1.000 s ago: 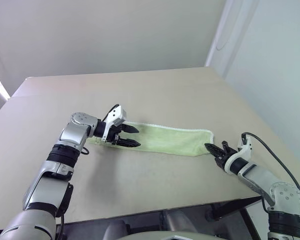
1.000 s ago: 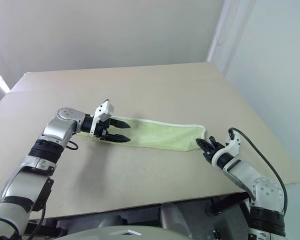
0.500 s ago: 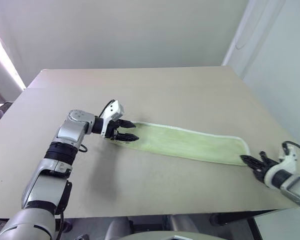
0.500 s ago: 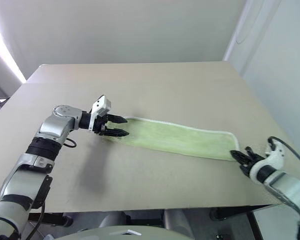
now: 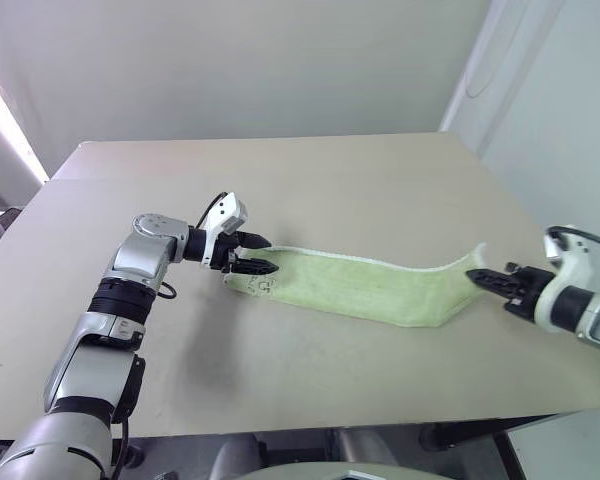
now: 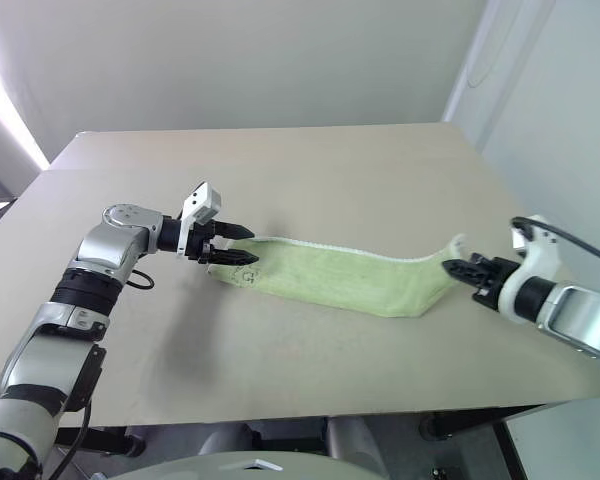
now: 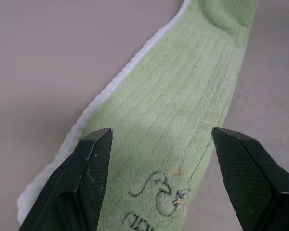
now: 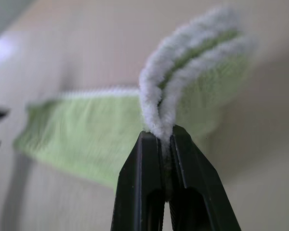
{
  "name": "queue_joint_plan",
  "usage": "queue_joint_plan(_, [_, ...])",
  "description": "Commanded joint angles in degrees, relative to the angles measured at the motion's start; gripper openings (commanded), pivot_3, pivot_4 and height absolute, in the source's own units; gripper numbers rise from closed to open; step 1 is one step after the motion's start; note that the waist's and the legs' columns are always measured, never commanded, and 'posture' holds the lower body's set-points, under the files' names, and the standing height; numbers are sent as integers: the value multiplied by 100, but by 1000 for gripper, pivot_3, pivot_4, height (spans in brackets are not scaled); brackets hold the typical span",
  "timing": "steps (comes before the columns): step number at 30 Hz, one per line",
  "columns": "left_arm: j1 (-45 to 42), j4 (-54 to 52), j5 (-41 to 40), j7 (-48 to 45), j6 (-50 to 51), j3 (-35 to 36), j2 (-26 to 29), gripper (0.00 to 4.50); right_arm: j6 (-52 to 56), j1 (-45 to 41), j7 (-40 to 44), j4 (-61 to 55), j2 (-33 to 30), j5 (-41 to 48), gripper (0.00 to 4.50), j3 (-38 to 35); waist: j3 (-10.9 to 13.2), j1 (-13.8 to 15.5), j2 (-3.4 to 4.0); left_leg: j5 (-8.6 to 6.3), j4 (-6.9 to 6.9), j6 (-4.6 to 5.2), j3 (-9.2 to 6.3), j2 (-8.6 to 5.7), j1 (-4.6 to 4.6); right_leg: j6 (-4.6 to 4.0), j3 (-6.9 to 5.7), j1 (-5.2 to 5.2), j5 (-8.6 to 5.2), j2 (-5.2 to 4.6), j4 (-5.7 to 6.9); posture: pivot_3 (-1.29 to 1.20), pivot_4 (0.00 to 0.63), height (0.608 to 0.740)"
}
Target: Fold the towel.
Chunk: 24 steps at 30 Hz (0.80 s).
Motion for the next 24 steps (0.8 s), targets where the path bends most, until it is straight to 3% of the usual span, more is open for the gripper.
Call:
queue_joint_plan(1, [-221,-161,-53,37,15,115,36,3477,-205,-507,-114,-303,32,393,63,507,0,-1,0,-1,0,1,5,-2,0,1,5,0,0,-2,-1,0,0,712])
queue_joint_plan(8, [-213,-234,-85,79,83,131,39,3477,-356,-1343,-263,21,917,1,63,1798,0,6,-4,0,4,1,6,-3,5,1,7,0,1,-2,7,0,0,712])
queue_joint_plan(14, [-186,-280,-89,137,146,162,74,3477,-349,-1613,-259,652,1886,-981,63,2491,0,5,-4,0,5,1,5,-1,1,0,7,-3,2,-4,6,0,0,712])
queue_joint_plan(18, [-135,-358,-102,153,180,181,130,3477,-332,-1861,-134,956,2425,-1596,63,2556,0,-21,-2,0,7,1,6,-2,2,1,7,-3,3,-4,11,0,0,712])
queue_joint_plan(24, [-77,-430,-105,160,205,185,186,3477,-254,-2037,60,1102,2584,-2334,63,2257,0,-55,-2,0,9,1,4,-2,4,2,6,-5,4,-3,14,0,0,712])
